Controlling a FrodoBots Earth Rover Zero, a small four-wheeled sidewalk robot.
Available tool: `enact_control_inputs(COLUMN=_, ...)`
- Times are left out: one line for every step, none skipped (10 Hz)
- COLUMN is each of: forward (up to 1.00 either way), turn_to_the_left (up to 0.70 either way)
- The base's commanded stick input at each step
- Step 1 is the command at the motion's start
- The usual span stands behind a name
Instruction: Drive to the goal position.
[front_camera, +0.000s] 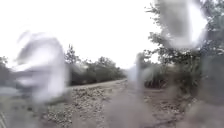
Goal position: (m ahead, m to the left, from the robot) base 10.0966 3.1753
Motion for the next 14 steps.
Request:
enact_control_inputs(forward=0.70, turn_to_the_left=0.00)
enact_control_inputs(forward=0.70, turn_to_the_left=0.00)
enact_control_inputs(forward=0.70, turn_to_the_left=0.09)
enact_control_inputs(forward=0.70, turn_to_the_left=0.14)
enact_control_inputs(forward=0.70, turn_to_the_left=0.14)
enact_control_inputs(forward=0.70, turn_to_the_left=0.14)
enact_control_inputs(forward=0.70, turn_to_the_left=0.09)
enact_control_inputs(forward=0.70, turn_to_the_left=0.00)
enact_control_inputs(forward=0.70, turn_to_the_left=0.00)
enact_control_inputs(forward=0.70, turn_to_the_left=0.00)
enact_control_inputs(forward=0.70, turn_to_the_left=0.01)
enact_control_inputs(forward=0.70, turn_to_the_left=0.08)
enact_control_inputs(forward=0.70, turn_to_the_left=0.14)
enact_control_inputs(forward=0.70, turn_to_the_left=0.14)
